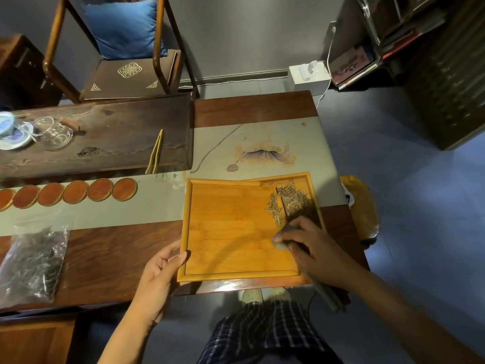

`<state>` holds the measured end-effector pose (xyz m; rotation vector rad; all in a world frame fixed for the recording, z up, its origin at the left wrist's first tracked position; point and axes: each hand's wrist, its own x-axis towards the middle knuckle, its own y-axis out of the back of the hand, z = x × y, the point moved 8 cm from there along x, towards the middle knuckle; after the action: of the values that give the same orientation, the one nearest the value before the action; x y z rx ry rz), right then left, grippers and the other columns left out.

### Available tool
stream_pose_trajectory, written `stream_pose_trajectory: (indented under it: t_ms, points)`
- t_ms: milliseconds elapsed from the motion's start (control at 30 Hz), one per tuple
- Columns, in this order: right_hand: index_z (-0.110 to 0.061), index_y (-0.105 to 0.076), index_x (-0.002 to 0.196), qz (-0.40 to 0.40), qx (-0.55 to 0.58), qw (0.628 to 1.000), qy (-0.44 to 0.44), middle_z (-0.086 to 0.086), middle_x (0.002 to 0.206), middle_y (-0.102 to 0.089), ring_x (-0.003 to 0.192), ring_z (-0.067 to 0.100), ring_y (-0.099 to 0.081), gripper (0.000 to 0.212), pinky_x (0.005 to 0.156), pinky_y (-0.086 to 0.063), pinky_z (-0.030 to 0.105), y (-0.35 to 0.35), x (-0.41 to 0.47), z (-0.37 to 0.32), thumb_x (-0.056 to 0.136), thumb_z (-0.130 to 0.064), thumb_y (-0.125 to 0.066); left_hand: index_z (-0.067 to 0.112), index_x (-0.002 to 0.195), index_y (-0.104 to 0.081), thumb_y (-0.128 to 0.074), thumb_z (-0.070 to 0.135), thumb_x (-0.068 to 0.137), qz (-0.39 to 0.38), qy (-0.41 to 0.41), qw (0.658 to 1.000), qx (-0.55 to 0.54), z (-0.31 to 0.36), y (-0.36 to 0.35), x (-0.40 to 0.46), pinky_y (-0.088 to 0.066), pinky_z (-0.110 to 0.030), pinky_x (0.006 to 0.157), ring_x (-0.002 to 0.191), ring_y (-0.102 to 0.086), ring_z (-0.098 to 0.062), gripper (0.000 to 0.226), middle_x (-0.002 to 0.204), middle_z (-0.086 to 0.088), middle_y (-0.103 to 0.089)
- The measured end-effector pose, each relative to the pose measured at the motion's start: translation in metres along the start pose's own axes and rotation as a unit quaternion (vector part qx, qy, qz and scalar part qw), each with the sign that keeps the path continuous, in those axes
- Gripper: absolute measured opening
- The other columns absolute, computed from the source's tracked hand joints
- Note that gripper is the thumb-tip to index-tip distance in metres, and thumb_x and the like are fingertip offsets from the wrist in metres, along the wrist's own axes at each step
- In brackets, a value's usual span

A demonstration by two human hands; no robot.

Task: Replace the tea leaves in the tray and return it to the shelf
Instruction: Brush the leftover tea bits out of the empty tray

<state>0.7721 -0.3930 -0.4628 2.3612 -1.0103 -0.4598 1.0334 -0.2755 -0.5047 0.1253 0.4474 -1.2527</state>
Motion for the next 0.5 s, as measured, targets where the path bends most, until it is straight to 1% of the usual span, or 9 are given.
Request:
stream_pose_trajectory:
  t_ms: [33,67,133,200,267,333,400,433,500]
  points:
    - [-0.02,-0.065,0.113,-0.012,-0.002,1.0,0.008,-0.009,0.105,-0.048,0.08,0.008,-0.054,0.026,0.064,-0.044,0.019,-0.006,-0.004,-0.002,0.095,-0.008,-0.05,0.006,0.124,-0.062,-0.053,0.013,0.089,0.0,0.0,1.0,0.002,0.001,-0.001,0.0,-0.058,-0.025,0.081,0.104,-0.07,-0.025,0.037,0.117,-0.015,-0.071]
    - [-0.019,-0.064,0.113,-0.023,-0.009,1.0,0.013,-0.008,0.106,-0.048,0.079,0.009,-0.053,0.025,0.067,-0.045,0.024,-0.012,-0.007,-0.002,0.095,-0.01,-0.049,0.007,0.124,-0.063,-0.053,0.014,0.089,0.001,0.0,1.0,0.003,0.001,-0.001,0.001,-0.058,-0.025,0.08,0.104,-0.069,-0.026,0.037,0.117,-0.015,-0.071]
    - [-0.015,-0.064,0.11,-0.04,-0.031,0.999,0.013,-0.006,0.107,-0.046,0.085,0.012,-0.054,0.023,0.075,-0.048,0.034,-0.022,-0.01,0.001,0.095,-0.01,-0.047,0.008,0.124,-0.063,-0.053,0.013,0.089,0.001,0.004,1.0,-0.003,0.001,-0.002,0.002,-0.058,-0.026,0.078,0.105,-0.069,-0.027,0.036,0.117,-0.015,-0.07]
    - [-0.014,-0.064,0.11,-0.044,-0.039,0.998,0.007,-0.004,0.108,-0.045,0.085,0.015,-0.054,0.024,0.073,-0.048,0.039,-0.025,-0.009,0.004,0.095,-0.01,-0.046,0.008,0.123,-0.063,-0.053,0.012,0.089,-0.002,0.006,1.0,-0.008,0.002,-0.004,0.002,-0.058,-0.026,0.078,0.105,-0.069,-0.027,0.036,0.118,-0.015,-0.07]
    - [-0.016,-0.064,0.111,-0.037,-0.042,0.998,0.001,-0.006,0.107,-0.045,0.082,0.014,-0.054,0.026,0.069,-0.048,0.036,-0.023,-0.006,0.007,0.094,-0.009,-0.046,0.01,0.122,-0.065,-0.052,0.012,0.089,-0.009,0.008,1.0,-0.008,0.003,-0.005,0.001,-0.058,-0.026,0.078,0.106,-0.069,-0.027,0.035,0.118,-0.015,-0.07]
    - [-0.016,-0.064,0.112,-0.029,-0.054,0.998,-0.006,-0.005,0.107,-0.047,0.085,0.014,-0.055,0.027,0.071,-0.049,0.034,-0.018,-0.001,0.012,0.094,-0.008,-0.046,0.012,0.12,-0.067,-0.052,0.012,0.089,-0.015,0.006,1.0,0.002,0.006,-0.005,-0.001,-0.058,-0.025,0.078,0.105,-0.069,-0.026,0.034,0.117,-0.014,-0.071]
    - [-0.016,-0.063,0.115,-0.018,-0.068,0.997,-0.01,-0.003,0.107,-0.047,0.084,0.01,-0.053,0.027,0.069,-0.047,0.027,-0.013,0.006,0.017,0.095,-0.009,-0.046,0.012,0.12,-0.067,-0.052,0.012,0.089,-0.025,0.006,1.0,0.014,0.006,-0.006,-0.003,-0.058,-0.024,0.076,0.1,-0.071,-0.025,0.034,0.112,-0.013,-0.073]
    - [-0.016,-0.063,0.116,-0.011,-0.079,0.997,-0.008,-0.002,0.107,-0.047,0.08,0.007,-0.052,0.027,0.067,-0.045,0.023,-0.011,0.01,0.02,0.096,-0.01,-0.046,0.011,0.121,-0.065,-0.052,0.012,0.089,-0.029,0.009,0.999,0.019,0.005,-0.007,-0.004,-0.058,-0.023,0.071,0.092,-0.073,-0.023,0.035,0.106,-0.013,-0.075]
    - [-0.017,-0.063,0.117,0.005,-0.107,0.994,-0.004,0.0,0.109,-0.048,0.07,0.002,-0.047,0.027,0.059,-0.038,0.015,-0.009,0.022,0.026,0.096,-0.011,-0.046,0.005,0.124,-0.061,-0.051,0.012,0.089,-0.034,0.012,0.999,0.024,0.003,-0.01,-0.008,-0.055,-0.017,0.059,0.067,-0.072,-0.012,0.037,0.083,-0.006,-0.076]
